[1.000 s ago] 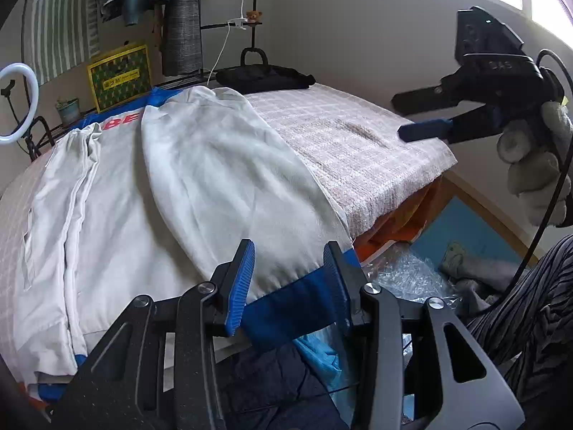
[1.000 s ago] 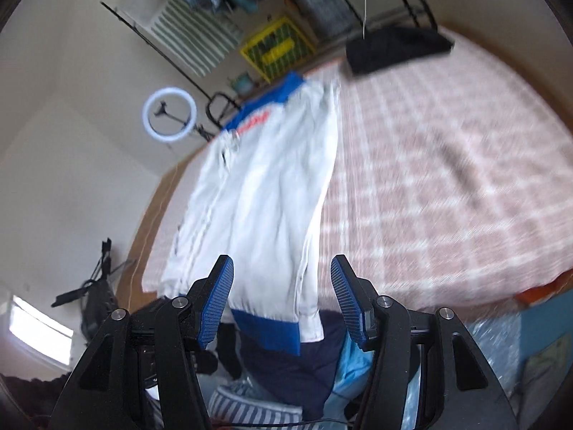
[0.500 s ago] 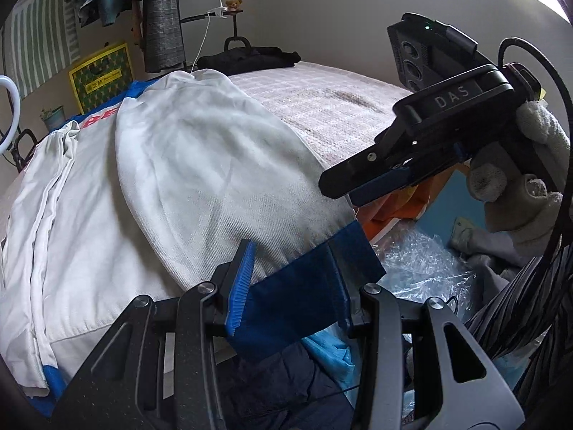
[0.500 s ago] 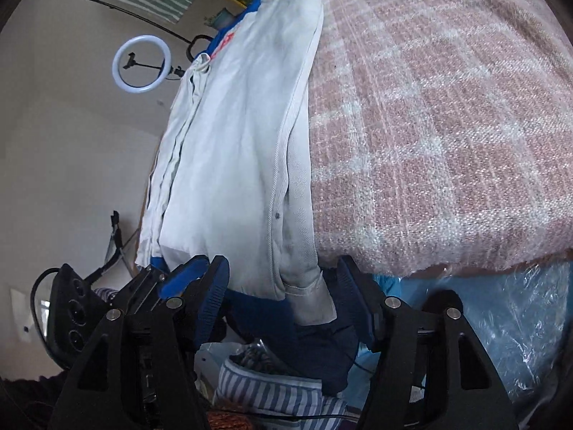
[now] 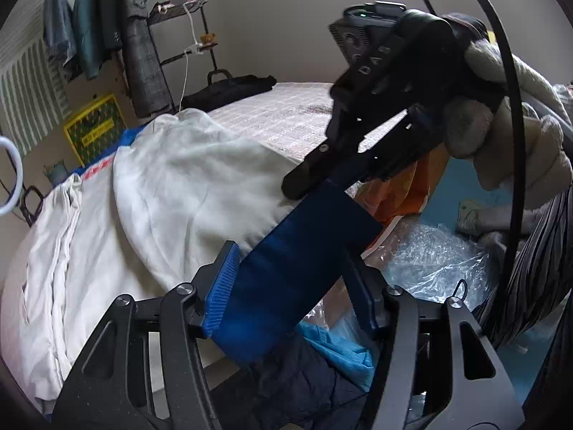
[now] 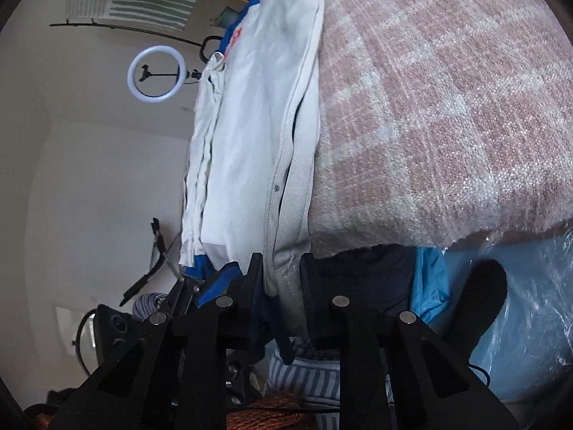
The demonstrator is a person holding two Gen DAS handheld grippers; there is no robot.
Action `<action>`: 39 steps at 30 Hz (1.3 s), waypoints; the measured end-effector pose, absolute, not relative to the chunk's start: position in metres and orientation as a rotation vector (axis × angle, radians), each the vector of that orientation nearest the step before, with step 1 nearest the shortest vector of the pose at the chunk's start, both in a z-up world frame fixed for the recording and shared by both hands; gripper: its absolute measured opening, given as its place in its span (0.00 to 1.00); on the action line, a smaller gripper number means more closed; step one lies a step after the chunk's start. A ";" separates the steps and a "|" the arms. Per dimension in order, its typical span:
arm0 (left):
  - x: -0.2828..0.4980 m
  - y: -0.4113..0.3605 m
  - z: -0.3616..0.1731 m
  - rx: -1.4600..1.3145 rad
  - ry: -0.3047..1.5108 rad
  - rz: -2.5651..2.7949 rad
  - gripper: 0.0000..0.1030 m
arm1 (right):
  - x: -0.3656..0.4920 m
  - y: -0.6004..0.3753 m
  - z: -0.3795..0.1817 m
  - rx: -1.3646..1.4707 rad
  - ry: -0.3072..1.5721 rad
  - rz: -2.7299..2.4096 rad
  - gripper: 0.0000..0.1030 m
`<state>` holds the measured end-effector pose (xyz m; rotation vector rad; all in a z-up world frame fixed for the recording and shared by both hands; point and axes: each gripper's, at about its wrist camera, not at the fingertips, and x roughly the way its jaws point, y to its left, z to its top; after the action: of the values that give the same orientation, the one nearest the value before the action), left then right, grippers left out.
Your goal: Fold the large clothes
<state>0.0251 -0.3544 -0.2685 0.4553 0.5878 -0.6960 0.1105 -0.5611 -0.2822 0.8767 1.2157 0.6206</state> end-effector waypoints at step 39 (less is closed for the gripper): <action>0.058 -0.322 -0.246 0.099 0.689 -0.616 0.12 | 0.307 -0.601 -0.284 0.862 1.056 0.361 0.60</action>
<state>0.0581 -0.3218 -0.2456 0.0995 0.6895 -0.6161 0.3067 -0.6006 -0.2840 0.8622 1.0560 0.3607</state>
